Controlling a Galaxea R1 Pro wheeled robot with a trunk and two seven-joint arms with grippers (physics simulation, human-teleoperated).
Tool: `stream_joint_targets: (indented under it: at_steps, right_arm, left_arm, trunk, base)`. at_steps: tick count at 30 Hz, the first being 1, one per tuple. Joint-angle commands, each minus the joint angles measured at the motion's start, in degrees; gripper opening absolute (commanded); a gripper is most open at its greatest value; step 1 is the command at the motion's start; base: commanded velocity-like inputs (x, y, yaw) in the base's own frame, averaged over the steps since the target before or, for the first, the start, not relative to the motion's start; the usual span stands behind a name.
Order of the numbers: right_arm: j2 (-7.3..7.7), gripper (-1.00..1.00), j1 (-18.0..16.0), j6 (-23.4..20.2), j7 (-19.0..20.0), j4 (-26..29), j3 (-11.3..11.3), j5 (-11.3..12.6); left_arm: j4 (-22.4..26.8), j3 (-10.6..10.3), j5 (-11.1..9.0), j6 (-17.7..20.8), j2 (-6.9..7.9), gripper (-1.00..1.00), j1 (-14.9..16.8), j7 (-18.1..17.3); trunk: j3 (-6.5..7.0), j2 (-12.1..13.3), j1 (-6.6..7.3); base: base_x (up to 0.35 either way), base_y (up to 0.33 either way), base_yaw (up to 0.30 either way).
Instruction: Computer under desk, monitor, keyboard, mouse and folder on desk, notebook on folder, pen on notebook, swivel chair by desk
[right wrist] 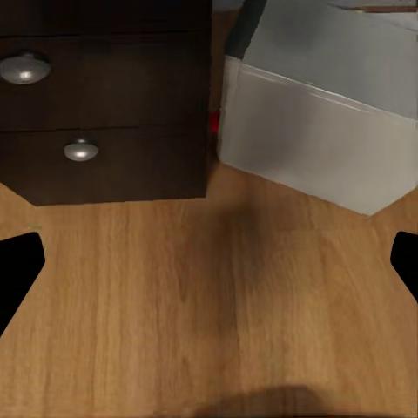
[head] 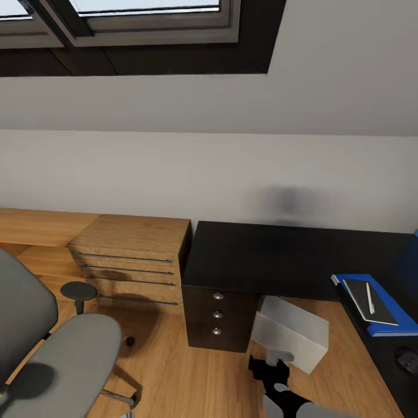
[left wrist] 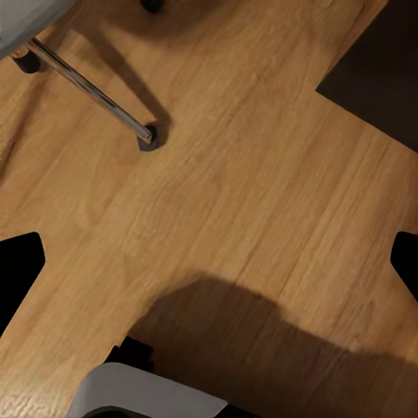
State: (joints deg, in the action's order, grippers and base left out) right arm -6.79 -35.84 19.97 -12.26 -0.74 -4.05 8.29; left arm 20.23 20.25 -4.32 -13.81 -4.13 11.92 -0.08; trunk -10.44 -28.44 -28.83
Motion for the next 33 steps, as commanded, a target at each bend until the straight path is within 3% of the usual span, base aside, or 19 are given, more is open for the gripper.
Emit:
stream_joint_targets:
  at_steps: [1, 6, 14, 33]
  right_arm:
    - [0.02, 1.00, 0.56, 0.81, 0.38, -0.14, -0.47, -0.18]
    - [0.24, 1.00, 2.73, 3.06, 1.65, -0.34, -0.45, -2.03]
    - [0.37, 1.00, 5.41, 3.92, 2.34, -0.47, -0.44, -2.80]
    - [0.51, 1.00, 7.44, 4.13, 3.82, -0.50, -0.44, -2.92]
  left_arm:
    - [-0.02, -0.04, -0.46, -0.15, 0.01, 1.00, 0.03, -0.01]
    - [-0.02, 0.00, -0.50, -0.22, 0.06, 1.00, 0.03, 0.11]
    - [-1.01, 0.04, -0.51, -0.24, 0.00, 1.00, 0.03, 0.04]
    - [-2.74, 0.02, -0.51, -0.25, 0.01, 1.00, 0.03, -0.10]
  trunk:
    - [-0.10, -0.09, -0.02]
    - [-0.10, -0.09, -0.02]
    - [-0.10, -0.09, -0.02]
    - [-0.10, -0.09, -0.02]
  base:
    - [0.000, 0.000, 0.000]
    - [0.000, 0.000, 0.000]
    - [-0.042, 0.000, 0.000]
    - [-0.274, 0.000, -0.034]
